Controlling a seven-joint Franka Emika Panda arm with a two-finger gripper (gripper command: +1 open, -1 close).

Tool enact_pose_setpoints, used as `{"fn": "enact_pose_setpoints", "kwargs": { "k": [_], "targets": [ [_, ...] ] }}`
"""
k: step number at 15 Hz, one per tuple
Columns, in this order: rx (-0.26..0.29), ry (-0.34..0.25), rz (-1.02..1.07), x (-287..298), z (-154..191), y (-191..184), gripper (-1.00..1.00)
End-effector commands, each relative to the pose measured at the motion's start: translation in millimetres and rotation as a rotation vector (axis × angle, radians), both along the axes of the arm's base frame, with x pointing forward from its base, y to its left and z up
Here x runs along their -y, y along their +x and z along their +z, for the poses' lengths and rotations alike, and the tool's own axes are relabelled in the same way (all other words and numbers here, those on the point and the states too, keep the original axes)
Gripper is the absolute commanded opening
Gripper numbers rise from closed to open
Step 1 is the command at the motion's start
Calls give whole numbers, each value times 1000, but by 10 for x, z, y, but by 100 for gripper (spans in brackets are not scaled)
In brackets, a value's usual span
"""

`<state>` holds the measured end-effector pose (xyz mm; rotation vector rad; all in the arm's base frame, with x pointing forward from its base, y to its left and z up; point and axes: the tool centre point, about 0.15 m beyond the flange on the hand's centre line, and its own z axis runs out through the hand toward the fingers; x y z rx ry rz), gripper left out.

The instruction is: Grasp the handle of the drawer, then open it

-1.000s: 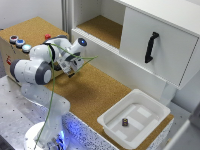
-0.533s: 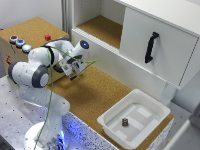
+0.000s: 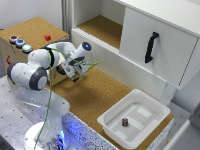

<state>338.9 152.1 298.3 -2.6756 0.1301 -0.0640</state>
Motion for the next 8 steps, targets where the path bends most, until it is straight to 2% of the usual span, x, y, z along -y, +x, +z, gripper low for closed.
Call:
{"fn": "enact_pose_setpoints", "kwargs": {
  "k": [1, 8],
  "targets": [
    [12, 1, 18, 227, -67, -39, 100],
    [26, -30, 30, 185, 4, -21, 100]
  ]
}}
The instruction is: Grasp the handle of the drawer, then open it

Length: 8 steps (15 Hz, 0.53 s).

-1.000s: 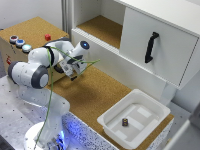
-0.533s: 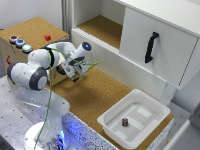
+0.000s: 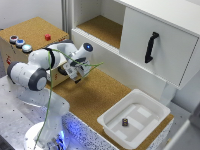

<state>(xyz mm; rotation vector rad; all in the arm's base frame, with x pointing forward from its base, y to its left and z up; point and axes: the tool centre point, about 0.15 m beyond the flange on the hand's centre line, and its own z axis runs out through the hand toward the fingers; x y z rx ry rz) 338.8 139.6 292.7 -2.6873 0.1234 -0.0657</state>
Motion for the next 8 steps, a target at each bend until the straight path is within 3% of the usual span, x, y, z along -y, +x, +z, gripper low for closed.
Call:
{"fn": "enact_pose_setpoints", "kwargs": {
  "k": [1, 8],
  "targets": [
    [36, -31, 30, 48, 93, -12, 100],
    [109, -134, 20, 184, 643, 12, 100]
  ]
}}
